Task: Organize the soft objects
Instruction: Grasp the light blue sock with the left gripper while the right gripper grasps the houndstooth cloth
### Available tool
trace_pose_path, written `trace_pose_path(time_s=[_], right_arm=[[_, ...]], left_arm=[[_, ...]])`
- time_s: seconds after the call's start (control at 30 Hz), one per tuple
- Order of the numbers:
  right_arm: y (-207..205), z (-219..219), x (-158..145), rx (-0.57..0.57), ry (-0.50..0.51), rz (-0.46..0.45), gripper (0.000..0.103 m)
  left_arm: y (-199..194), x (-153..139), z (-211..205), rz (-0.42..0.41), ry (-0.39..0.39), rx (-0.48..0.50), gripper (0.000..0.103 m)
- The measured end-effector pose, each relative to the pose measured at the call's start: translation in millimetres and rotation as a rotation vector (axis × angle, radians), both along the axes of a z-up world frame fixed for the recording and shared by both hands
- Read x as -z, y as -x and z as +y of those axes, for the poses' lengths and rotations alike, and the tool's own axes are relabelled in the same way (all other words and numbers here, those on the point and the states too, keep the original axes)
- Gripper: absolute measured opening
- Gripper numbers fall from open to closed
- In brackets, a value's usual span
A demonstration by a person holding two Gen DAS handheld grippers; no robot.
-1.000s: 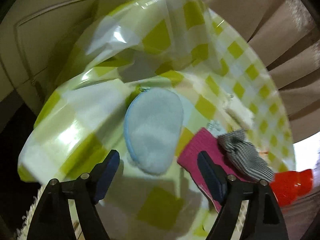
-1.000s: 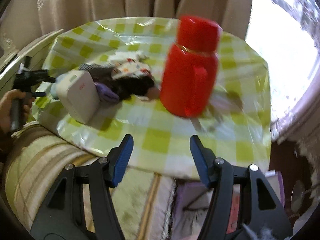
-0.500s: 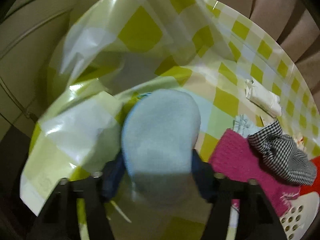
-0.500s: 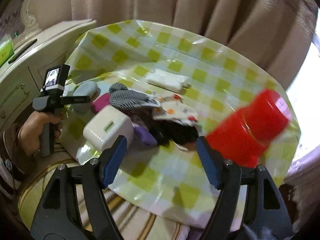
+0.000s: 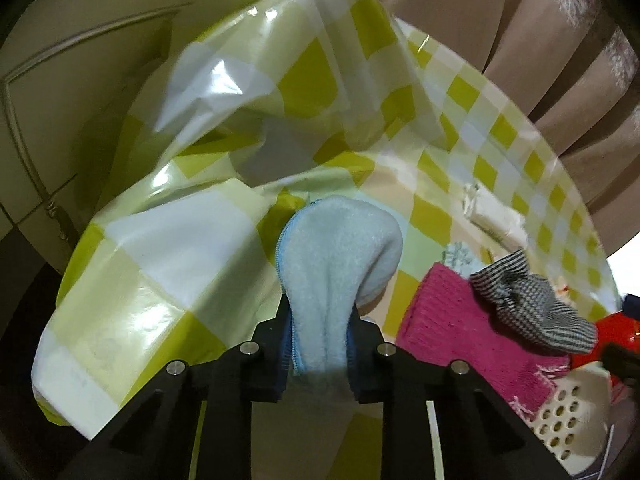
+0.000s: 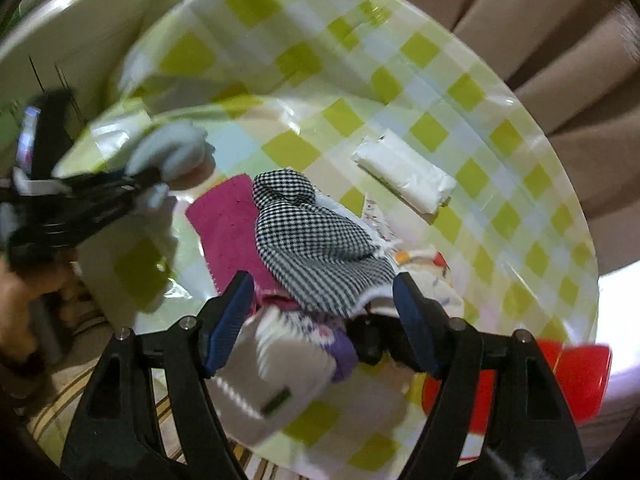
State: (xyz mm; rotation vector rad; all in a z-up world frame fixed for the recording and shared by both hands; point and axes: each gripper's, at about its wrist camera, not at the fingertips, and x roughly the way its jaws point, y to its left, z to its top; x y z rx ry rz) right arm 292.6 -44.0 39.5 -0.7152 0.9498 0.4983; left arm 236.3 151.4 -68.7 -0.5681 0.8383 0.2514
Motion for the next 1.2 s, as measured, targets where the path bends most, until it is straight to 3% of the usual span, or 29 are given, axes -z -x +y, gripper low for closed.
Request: trace_pose_path(time_s=[0.2,0.43,0.5,0.53,0.57,0.67,0.87,1.2], right_arm=[[-22.9,26.8,25.3,-0.024,0.114,0.058,0.075],[-42.4,49.6,47.1,-0.03,0.156,0.185,0.075],[-46.0,53.4,55.5,-0.034,0.197,0.186,0.075],[-47.5,54.3,59.9,-0.037,0.222,0.183,0.072],[-48.9,54.6,62.8,-0.038,0.227,0.193,0.059],[-54.4,51.4,71.3,-0.027,0.227,0.245,0.039],[-51.8,41.4,56.2,-0.022,0.161,0.188,0.023],[-38.4,12.0,2.5,0.039,-0.084,0.032,0.019]], left_arm=[[6.7,-6.3,5.0,-0.056,0.039,-0.001,0.023],[9.4,-9.4,6.6,-0.079,0.058,0.006,0.023],[10.1,-10.6,6.6,-0.082,0.056,0.006,0.023],[10.5,-10.9,6.9,-0.085,0.054,0.006,0.023],[10.7,-11.5,7.0,-0.088,0.053,0.005,0.023],[11.7,-13.5,7.2,-0.1,0.051,0.006,0.023],[15.6,-18.9,6.3,-0.135,0.049,0.009,0.022],[27.3,-35.9,-1.0,-0.218,0.031,0.022,0.022]])
